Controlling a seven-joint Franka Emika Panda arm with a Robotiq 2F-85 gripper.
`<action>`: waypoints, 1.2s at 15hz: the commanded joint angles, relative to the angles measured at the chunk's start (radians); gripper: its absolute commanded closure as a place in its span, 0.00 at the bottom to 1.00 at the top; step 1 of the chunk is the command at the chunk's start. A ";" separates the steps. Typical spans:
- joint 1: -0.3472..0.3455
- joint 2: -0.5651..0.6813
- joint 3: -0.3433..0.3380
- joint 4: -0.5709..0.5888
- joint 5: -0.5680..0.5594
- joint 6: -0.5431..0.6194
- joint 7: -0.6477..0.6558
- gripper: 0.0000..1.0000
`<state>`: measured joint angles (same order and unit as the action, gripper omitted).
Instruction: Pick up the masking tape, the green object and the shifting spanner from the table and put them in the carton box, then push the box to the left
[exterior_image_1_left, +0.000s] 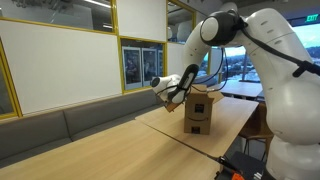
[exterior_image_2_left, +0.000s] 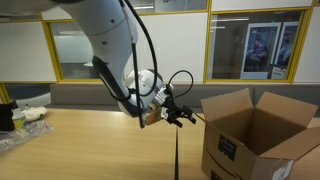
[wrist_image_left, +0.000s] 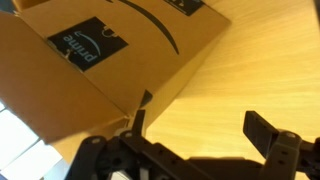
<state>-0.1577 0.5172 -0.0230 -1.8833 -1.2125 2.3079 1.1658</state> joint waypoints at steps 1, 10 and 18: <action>-0.008 -0.178 0.021 -0.123 0.146 0.150 -0.165 0.00; -0.179 -0.386 0.249 -0.240 0.839 0.303 -0.850 0.00; -0.214 -0.433 0.330 -0.131 1.461 0.033 -1.451 0.00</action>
<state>-0.4881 0.1413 0.4602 -2.0572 0.0911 2.4762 -0.1044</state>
